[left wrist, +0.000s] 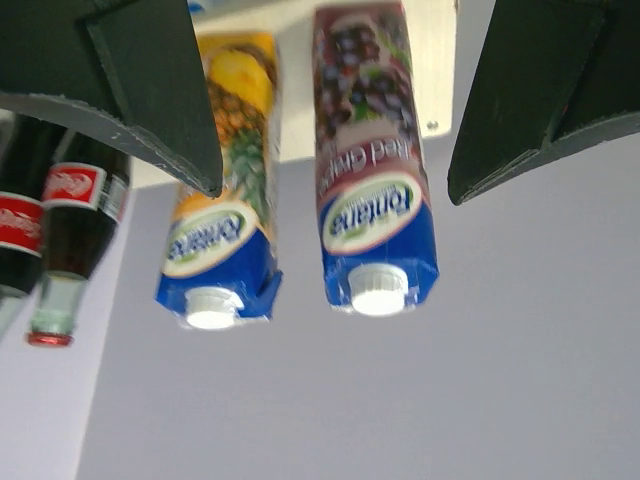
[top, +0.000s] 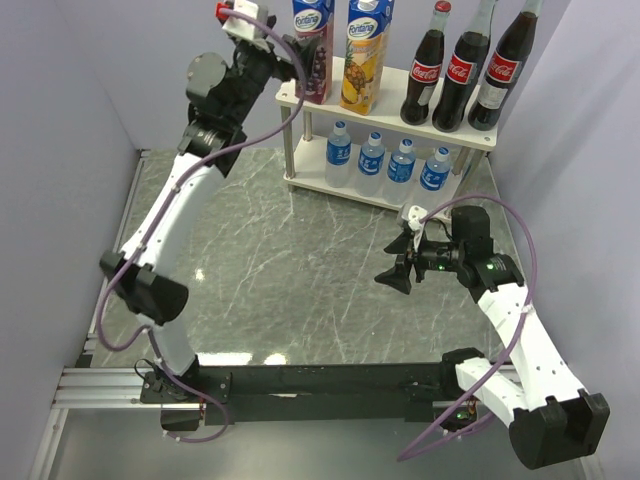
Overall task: Place and organize the beverage onto the shelf
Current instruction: Place the drink on the shelf, then reset both arms
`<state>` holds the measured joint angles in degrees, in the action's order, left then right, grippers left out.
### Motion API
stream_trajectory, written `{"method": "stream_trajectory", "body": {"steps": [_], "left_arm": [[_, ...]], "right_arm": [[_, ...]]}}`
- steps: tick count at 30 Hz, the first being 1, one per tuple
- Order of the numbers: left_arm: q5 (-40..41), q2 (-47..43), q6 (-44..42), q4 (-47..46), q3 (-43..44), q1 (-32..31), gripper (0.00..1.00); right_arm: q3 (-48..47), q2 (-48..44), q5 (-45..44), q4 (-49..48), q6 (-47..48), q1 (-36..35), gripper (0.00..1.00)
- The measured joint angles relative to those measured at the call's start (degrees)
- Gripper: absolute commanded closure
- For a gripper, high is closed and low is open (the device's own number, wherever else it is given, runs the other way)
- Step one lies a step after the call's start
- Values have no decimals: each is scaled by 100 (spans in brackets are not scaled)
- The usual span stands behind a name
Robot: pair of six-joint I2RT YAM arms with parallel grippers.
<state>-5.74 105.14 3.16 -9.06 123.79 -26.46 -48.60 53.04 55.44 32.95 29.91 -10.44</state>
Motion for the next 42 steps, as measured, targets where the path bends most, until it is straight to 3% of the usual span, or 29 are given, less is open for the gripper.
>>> {"method": "stream_trajectory", "body": {"steps": [4,12,17,21,27,32,36,42], "left_arm": [[-50,-911,168,-146,-1209,0,1],[-37,-3595,750,175,-4404,90,1],[474,-5628,1196,664,-6391,304,0],[1043,-6773,1384,1248,-7495,356,1],[1510,-7138,1412,2107,-8341,363,1],[1528,-7455,1403,2492,-8548,363,0],[1530,-7766,1368,2483,-8548,363,0],[1554,-7947,1346,2485,-8550,363,1]], "right_arm": [[9,-223,-195,-96,-39,101,13],[13,-839,-1493,-999,-1690,894,12],[37,-1379,-2326,-1604,-2761,1591,10],[37,-1499,-3202,-1976,-3659,2037,0],[42,-1720,-4730,-1912,-4074,2282,0],[393,-2490,-5871,-1862,-3915,2284,0],[584,-3169,-6269,-1578,-3862,2286,0],[597,-3381,-6476,-1325,-3899,2284,0]]}}
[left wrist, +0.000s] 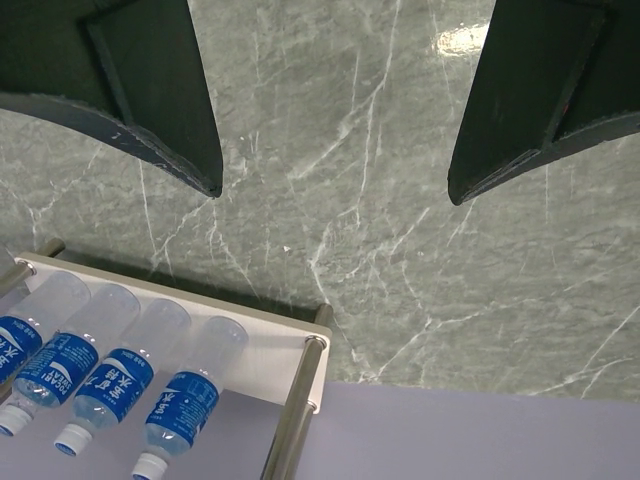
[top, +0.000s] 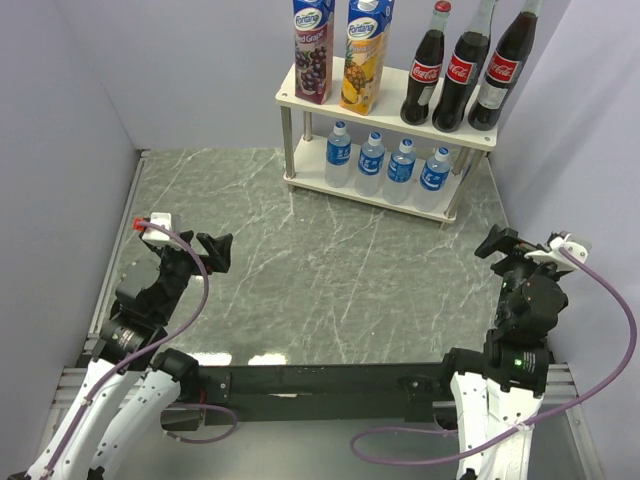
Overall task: Place and organize the beverage onto the shelf
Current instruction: Reset both arms
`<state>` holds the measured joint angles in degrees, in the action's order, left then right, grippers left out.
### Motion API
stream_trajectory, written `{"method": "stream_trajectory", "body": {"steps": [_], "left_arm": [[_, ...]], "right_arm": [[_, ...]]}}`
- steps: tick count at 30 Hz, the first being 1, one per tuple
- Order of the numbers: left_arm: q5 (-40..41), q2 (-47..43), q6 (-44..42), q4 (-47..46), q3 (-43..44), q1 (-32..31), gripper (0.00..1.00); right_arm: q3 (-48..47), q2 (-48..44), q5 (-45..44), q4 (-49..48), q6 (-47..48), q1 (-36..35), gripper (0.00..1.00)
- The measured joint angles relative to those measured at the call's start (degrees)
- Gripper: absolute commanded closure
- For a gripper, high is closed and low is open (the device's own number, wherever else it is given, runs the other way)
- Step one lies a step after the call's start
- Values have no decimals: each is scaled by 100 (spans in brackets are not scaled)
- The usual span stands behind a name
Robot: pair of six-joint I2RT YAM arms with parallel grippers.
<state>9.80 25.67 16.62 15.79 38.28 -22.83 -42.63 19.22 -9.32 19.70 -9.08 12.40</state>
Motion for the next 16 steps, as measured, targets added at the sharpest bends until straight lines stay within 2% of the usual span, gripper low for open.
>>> {"method": "stream_trajectory", "body": {"steps": [16], "left_arm": [[20,17,-2,0,-4,0,1]], "right_arm": [[109,-52,-190,160,249,2,0]]}}
